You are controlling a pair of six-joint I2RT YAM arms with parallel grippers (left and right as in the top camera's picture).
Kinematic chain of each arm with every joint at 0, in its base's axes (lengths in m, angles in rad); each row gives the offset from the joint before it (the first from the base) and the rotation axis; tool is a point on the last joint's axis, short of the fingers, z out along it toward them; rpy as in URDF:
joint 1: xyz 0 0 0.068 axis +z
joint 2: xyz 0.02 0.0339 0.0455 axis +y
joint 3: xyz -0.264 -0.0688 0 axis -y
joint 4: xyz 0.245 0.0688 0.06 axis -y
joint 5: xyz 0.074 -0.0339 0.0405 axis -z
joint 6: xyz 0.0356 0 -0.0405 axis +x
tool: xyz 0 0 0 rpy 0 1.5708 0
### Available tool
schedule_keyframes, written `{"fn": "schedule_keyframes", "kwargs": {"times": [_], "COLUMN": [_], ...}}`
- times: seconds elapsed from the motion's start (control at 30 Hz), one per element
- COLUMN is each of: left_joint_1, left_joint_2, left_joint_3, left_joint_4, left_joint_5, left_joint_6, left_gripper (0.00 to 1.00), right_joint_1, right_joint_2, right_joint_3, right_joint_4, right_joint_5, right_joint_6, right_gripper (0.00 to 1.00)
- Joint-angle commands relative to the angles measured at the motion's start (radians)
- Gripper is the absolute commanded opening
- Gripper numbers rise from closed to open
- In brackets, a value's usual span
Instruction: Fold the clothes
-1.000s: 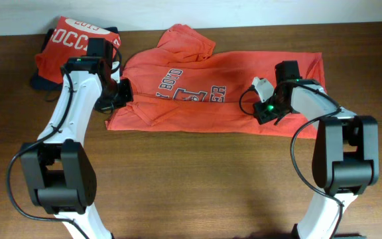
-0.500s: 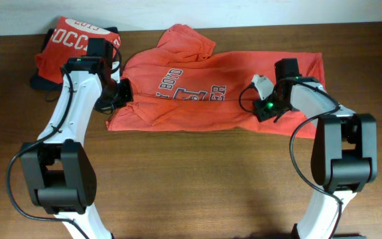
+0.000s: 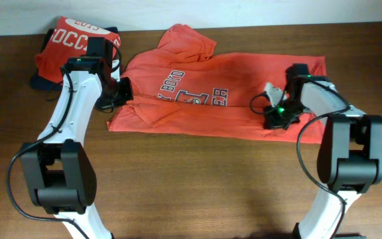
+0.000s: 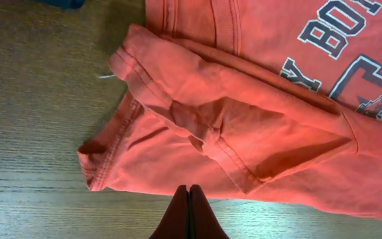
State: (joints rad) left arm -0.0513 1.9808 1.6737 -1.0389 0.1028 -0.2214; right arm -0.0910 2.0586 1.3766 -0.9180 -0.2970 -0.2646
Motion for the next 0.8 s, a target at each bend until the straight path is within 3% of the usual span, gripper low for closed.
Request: {"fn": "schedule_keyframes", "kwargs": {"times": [0.0, 0.23, 0.37, 0.63, 0.77], "left_joint_1": [-0.001, -0.003, -0.027, -0.154, -0.217], "left_joint_2": [0.005, 0.005, 0.005, 0.005, 0.005], "left_joint_3": [0.007, 0.007, 0.007, 0.007, 0.007], "left_joint_4": [-0.001, -0.006, -0.006, 0.005, 0.034], "left_joint_5": [0.013, 0.023, 0.032, -0.063, -0.106], "left_joint_6": [0.006, 0.006, 0.015, 0.187, 0.237], "left_gripper": [0.00, 0.01, 0.01, 0.01, 0.00], "right_joint_1": [-0.047, -0.081, -0.083, -0.159, -0.226], "right_joint_2": [0.001, 0.001, -0.006, -0.033, -0.034], "right_joint_3": [0.002, 0.028, 0.128, 0.358, 0.392], "right_joint_4": [-0.033, -0.061, -0.162, -0.349, -0.376], "right_joint_5": [0.050, -0.037, -0.060, 0.054, 0.143], "right_joint_6": [0.038, 0.037, 0.038, 0.151, 0.198], "right_gripper": [0.04, 0.04, 0.04, 0.04, 0.04]}}
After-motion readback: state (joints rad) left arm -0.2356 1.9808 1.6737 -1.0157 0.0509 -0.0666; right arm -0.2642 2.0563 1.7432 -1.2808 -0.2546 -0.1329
